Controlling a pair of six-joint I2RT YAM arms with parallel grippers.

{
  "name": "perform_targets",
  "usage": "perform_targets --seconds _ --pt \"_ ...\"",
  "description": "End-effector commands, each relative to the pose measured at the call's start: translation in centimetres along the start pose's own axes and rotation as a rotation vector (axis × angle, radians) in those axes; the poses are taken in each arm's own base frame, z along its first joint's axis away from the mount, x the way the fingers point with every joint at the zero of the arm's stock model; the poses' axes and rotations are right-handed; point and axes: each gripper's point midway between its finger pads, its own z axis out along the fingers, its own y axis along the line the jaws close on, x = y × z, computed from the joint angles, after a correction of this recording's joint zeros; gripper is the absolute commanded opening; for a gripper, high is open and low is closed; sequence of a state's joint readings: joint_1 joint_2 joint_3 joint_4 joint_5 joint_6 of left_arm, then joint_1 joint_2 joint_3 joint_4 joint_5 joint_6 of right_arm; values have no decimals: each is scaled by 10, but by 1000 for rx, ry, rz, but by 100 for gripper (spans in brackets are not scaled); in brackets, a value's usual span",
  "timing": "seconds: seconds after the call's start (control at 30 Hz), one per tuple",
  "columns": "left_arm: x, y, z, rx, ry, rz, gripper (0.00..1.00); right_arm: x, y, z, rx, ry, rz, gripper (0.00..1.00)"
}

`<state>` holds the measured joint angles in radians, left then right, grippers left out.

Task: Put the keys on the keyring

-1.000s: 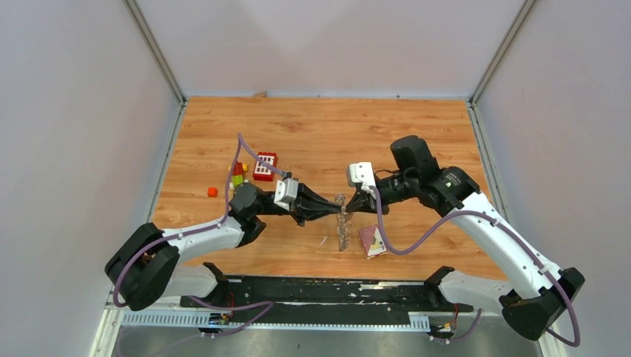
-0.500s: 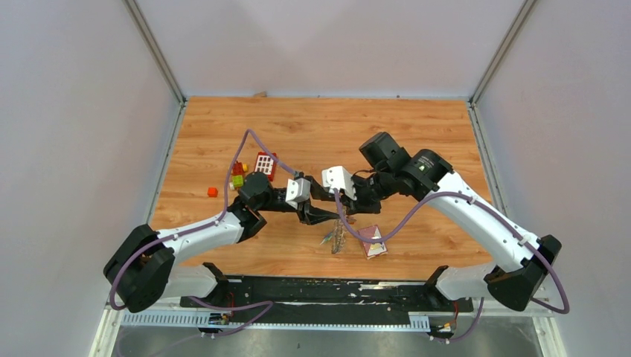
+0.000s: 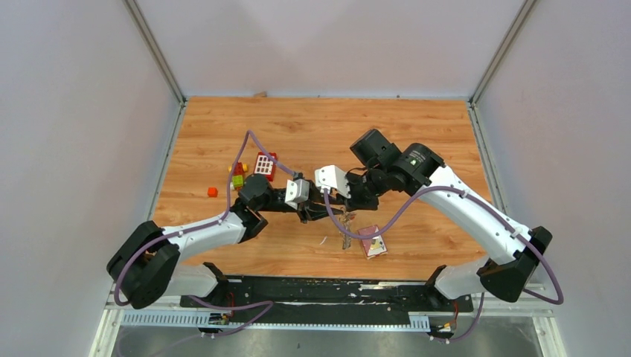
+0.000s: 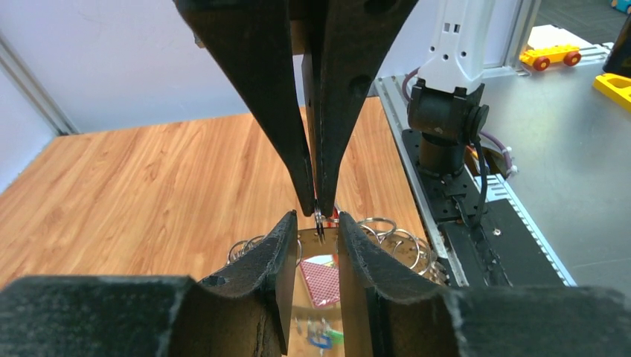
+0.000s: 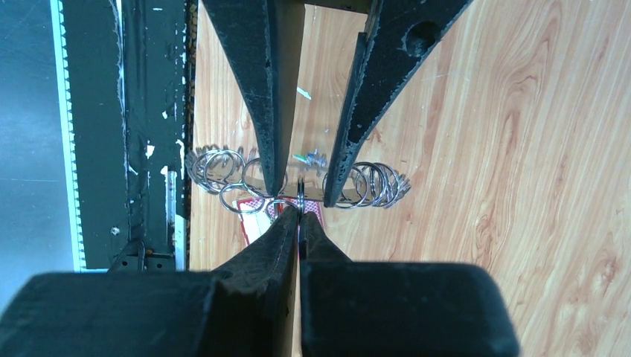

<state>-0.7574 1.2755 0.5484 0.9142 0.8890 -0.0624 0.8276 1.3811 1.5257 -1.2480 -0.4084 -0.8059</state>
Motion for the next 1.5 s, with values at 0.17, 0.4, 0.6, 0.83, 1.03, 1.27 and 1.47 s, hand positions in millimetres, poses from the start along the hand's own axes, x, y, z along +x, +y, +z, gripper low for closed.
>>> perform_targets --seconds 0.17,0.4,0.6,0.83,1.03,1.27,1.47 --pt "-5 -3 4 12 -31 16 32 -17 -8 -12 46 -35 -25 0" --pt "-3 -2 5 11 -25 13 26 -19 -8 -12 47 -46 -24 0" --pt "-2 -4 6 17 -19 7 18 -20 -8 -12 48 -52 -23 0" --pt "-2 -4 7 18 -15 6 11 -21 -8 -11 45 -59 -21 0" --pt "-2 -2 7 -8 -20 -38 0 -25 -6 -12 46 -85 -27 0" --pt "-35 -3 -2 -48 -172 -25 0 -20 -6 -17 91 -160 -14 31" --pt "-50 -2 -7 -75 -242 -43 0 -22 1 -39 79 -377 35 52"
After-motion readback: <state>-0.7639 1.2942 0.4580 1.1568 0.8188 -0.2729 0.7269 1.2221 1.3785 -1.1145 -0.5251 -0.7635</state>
